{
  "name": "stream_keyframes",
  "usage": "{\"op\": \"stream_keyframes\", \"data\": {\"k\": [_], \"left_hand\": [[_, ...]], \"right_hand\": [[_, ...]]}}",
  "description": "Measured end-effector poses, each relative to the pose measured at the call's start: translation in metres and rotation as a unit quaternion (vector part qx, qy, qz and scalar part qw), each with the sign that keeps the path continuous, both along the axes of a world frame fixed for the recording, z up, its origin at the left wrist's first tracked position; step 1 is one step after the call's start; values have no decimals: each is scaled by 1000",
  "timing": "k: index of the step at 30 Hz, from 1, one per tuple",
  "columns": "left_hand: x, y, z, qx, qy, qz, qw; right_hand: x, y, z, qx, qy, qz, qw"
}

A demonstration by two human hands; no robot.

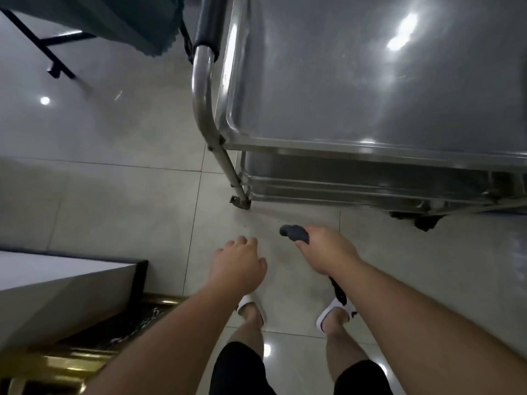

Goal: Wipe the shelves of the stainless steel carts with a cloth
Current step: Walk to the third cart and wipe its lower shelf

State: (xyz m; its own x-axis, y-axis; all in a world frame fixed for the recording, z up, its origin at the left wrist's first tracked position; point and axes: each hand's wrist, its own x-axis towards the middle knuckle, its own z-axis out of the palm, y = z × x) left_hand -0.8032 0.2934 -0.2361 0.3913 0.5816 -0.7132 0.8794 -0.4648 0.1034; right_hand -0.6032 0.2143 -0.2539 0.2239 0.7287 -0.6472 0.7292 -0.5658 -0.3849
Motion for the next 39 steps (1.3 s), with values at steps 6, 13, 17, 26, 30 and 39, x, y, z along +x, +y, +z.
{"op": "stream_keyframes", "data": {"k": [6, 13, 17, 26, 30, 39], "left_hand": [[27, 12, -108, 15, -11, -9, 1000], [56, 47, -241, 73, -67, -27, 995], [66, 78, -312, 103, -86, -43, 990], [90, 149, -442, 176, -126, -117, 969], [93, 165, -468, 212, -157, -135, 955], [58, 158, -483, 191, -214, -88, 954]], "right_hand": [[15, 17, -103, 10, -31, -12, 999], [38, 36, -229, 36, -56, -12, 998], [55, 64, -307, 74, -72, 0, 995], [86, 145, -432, 196, -118, -29, 973], [90, 162, -445, 268, -90, -31, 959], [56, 189, -466, 340, -42, -19, 939]]}}
